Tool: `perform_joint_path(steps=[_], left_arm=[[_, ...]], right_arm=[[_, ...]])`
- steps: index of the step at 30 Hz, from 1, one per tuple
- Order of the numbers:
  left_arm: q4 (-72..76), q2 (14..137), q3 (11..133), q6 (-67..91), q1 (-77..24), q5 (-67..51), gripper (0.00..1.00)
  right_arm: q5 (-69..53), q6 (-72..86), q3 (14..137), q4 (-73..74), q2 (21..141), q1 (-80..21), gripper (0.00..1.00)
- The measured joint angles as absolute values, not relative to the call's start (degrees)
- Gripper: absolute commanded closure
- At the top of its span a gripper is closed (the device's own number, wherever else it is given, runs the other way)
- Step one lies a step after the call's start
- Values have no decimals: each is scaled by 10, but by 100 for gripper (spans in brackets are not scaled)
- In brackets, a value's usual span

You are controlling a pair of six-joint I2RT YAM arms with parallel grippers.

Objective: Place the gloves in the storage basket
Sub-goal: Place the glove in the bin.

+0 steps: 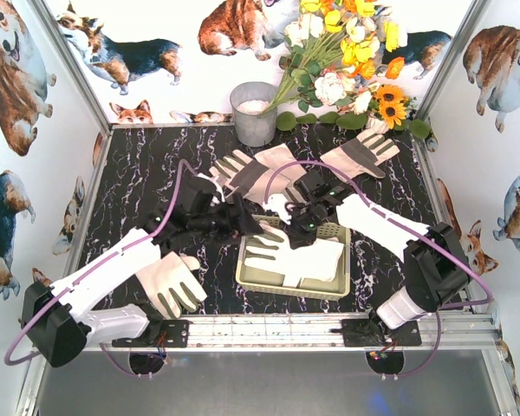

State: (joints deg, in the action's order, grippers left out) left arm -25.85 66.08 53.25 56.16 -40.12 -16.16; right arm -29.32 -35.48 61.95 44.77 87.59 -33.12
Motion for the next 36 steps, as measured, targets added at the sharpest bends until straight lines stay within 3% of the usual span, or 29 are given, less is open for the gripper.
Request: perform_joint_path(steps=[6,15,19,23,27,31,36], left_arm=[[-295,668,534,517,-332,-165,22],[-304,698,535,483,-309,-172,21],[-296,696,527,482,-308,-173,21],[-293,690,503,486,-305,-173,21],[-293,689,493,488,-303,-173,21],[-288,692,493,488,-302,-173,17],[-287,699,493,485,-302,-174,16]], right_arm=[[-265,-378,596,450,877,-348,100],[-249,-390,600,451,929,-380,100],[-237,-390,606,449,941,-397,88],[-234,-381,609,446,941,-406,63],[-234,-368,623,445,941,-408,50],[-226,-345,643,448,941,-408,42],[-215,-315,658,453,924,-408,41]])
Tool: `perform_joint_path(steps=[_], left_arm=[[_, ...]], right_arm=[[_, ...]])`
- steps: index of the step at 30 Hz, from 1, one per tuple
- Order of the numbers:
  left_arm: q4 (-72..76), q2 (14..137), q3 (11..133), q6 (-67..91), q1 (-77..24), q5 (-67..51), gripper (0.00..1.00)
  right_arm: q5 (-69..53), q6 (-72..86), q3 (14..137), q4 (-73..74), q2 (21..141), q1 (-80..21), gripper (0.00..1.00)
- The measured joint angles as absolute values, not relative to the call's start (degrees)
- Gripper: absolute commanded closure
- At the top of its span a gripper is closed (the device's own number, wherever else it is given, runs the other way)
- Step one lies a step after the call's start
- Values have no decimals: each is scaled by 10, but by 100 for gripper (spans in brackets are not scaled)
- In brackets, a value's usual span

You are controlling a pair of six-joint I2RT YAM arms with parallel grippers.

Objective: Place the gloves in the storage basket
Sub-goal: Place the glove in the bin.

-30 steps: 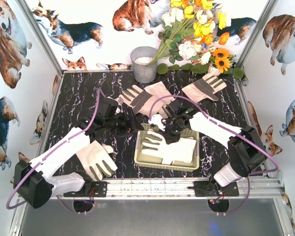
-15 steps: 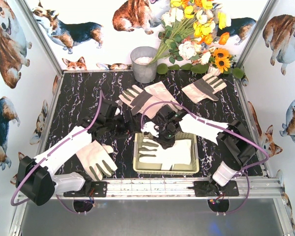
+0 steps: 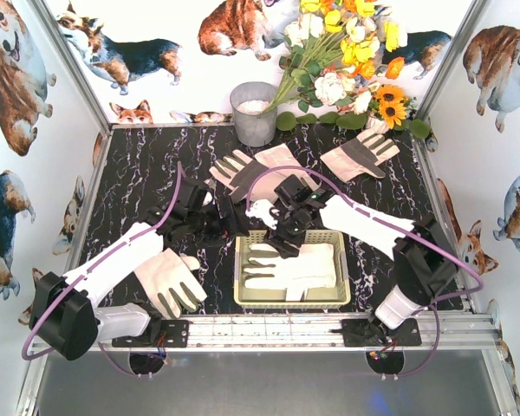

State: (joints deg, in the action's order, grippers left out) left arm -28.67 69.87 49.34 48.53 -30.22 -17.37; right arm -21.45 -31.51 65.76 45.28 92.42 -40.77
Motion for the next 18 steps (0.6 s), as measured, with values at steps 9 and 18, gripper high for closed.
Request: perform_joint_path(steps=[9,18], left_arm=[[-287,700,493,483,-301,-173,16],[-300,698,497,484,-300,-144,16]], right_arm=[[-216,-293,643,463,855,-408,43],[-224,-258,589,442,870,-408,42]])
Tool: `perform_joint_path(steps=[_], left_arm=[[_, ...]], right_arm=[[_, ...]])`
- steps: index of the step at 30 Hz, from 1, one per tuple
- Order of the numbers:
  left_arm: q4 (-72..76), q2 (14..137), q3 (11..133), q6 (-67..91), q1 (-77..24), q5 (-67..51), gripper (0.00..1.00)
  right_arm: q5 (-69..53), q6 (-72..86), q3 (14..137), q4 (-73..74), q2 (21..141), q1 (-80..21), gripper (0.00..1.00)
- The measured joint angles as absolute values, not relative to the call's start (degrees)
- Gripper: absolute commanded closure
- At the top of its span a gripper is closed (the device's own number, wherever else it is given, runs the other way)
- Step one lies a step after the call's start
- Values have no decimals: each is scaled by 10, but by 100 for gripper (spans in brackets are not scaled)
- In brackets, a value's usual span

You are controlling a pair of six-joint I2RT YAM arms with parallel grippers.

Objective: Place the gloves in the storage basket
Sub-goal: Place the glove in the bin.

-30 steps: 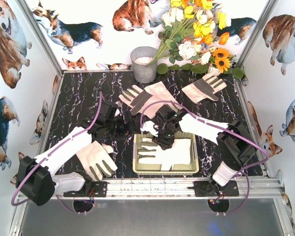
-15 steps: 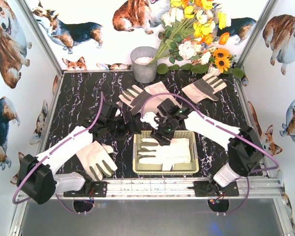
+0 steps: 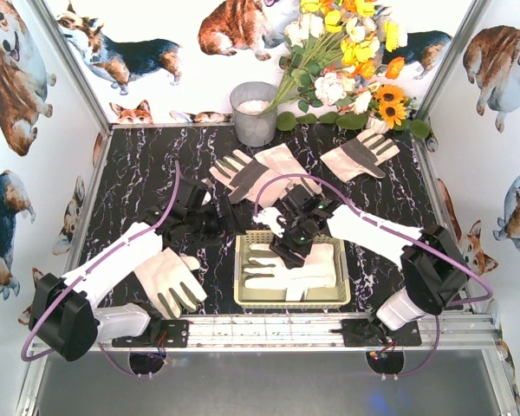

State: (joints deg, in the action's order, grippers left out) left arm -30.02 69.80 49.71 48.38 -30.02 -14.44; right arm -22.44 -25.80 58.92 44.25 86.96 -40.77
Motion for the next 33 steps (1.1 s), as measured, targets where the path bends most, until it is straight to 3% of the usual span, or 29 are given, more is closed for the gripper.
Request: perform_joint_path(steps=[12,19,26,33], left_arm=[[-429,602,493,573,-274,29,18],[-500,611,464,626,-268,98,20],[-510,644,456,625,-239,131,32],[-485,698,441,580,-204,143,42]], right_arm=[[-221,-223,576,404,896,-408,41],[-215,-194,593,404,811,-408,39],[-191,-144,608,377,704,-396,32],[-176,-65,610,335,686,-336,35]])
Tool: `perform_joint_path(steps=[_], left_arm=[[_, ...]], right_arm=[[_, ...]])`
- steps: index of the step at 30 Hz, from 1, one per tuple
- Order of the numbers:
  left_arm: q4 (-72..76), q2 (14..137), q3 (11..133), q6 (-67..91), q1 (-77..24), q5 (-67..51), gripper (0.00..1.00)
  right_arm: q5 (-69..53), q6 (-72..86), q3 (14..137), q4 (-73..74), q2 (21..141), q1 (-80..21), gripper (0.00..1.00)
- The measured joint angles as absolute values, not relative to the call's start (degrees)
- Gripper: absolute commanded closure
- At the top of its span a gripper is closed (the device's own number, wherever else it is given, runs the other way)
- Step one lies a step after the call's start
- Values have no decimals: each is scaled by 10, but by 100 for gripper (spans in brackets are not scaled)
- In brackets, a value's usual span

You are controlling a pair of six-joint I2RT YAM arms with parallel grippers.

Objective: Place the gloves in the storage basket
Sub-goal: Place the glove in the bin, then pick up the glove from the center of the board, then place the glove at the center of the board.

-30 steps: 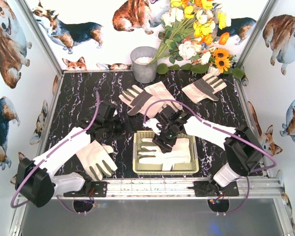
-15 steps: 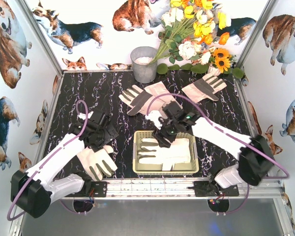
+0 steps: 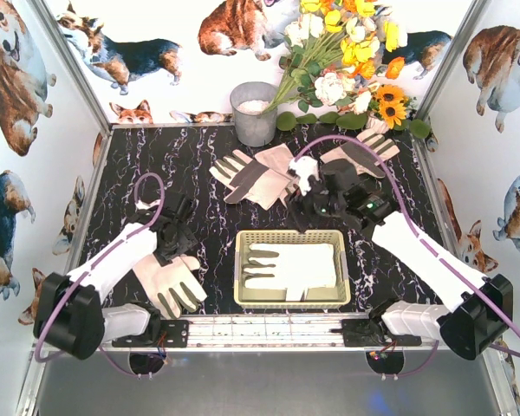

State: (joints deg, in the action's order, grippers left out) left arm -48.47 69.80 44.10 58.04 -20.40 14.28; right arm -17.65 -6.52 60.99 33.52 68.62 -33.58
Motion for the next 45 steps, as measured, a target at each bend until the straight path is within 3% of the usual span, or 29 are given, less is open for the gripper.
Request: perform_joint_path(steps=[6,10,12,17,19,26,31,34,45], left_arm=[[-445,741,431,526,-188,141,43],[-420,755,387,503,-170,128,51],[-408,757,374,499,-164,117,59],[-387,754,368,485,-161,108,93],[-387,748,367,481,-161,110,99],[-436,693,409,447,-161,116,100],[-441,646,539,388,-159,70,100],[-414,640,612,355,-156,-16,100],[-270,674,673,390,-165,-358,100]], right_arm=[[-149,10,640,327,703,-295,35],[-132,48,647,319,707,-284,35],[-127,60,647,317,707,-281,35],[-119,76,647,314,707,-279,35],[-117,84,647,315,707,-277,35],[-122,113,673,332,714,-252,34],[-166,118,729,340,721,-222,23],[-218,116,767,339,726,-199,11],[-446,69,817,336,775,-140,12]])
